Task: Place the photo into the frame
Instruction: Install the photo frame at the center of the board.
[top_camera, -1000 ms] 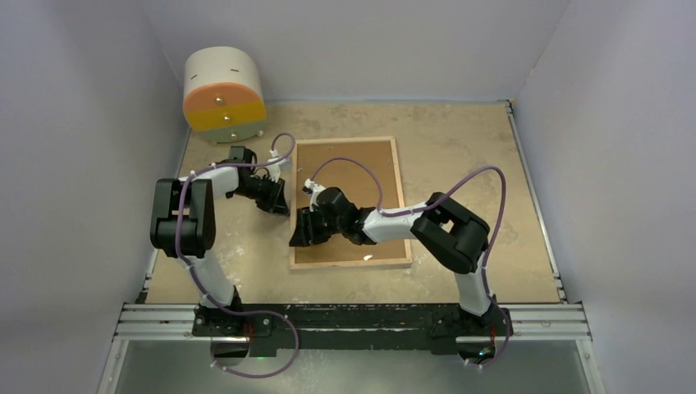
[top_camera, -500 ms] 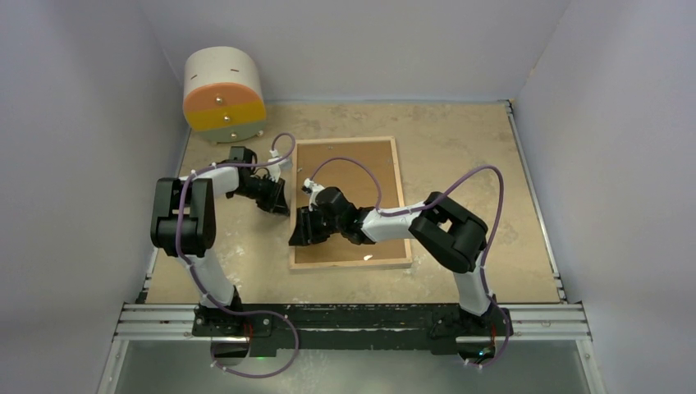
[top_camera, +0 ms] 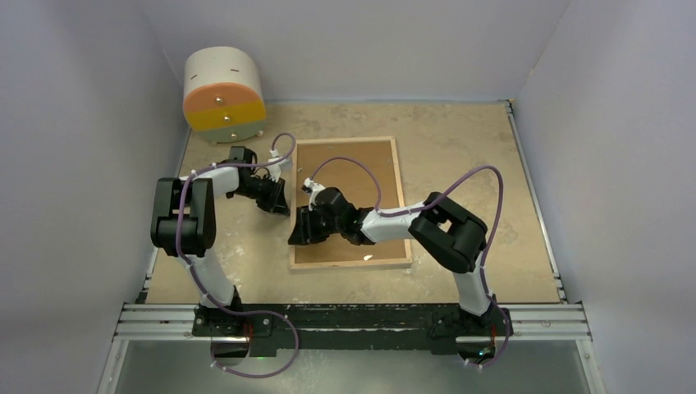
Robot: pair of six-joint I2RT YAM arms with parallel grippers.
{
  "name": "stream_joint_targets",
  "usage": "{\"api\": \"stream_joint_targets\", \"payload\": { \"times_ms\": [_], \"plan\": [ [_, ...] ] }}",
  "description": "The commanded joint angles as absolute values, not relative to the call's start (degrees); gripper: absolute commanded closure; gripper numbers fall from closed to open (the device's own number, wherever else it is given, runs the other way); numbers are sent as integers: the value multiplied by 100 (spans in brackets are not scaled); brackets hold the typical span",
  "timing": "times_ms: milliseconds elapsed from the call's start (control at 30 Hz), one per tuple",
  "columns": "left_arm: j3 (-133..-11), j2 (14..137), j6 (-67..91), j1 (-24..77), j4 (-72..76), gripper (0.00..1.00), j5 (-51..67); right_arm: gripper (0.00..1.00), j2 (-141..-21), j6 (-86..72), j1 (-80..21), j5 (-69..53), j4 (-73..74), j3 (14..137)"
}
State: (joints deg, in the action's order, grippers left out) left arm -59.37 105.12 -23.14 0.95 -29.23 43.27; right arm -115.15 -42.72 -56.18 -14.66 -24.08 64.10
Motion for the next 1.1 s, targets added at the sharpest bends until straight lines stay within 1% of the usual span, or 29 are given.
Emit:
{"api": "stream_joint_targets", "payload": {
  "times_ms": [0, 467, 667, 833, 1067],
  "plan": [
    [-5818, 10725, -2487, 202, -2690, 93, 4105, 56, -11627, -4307, -5607, -1201, -2561, 6548],
    [-5860, 10757, -2518, 325, -2669, 93, 4088, 59, -11766, -4585, -5612, -1169, -3043, 6474],
    [-6013, 10704, -2606, 313, -2834, 94, 4063, 59, -11129, -4597, -5594, -1303, -2816, 6286],
    [-6082, 10566, -2610, 266, -2891, 94, 4131, 56, -10563, -4513, -5498, -1211, -2584, 6113],
    [-6048, 10586, -2580, 264, -2889, 95, 4150, 55, -10947, -4377, -5107, -1603, -2706, 6102]
  ]
}}
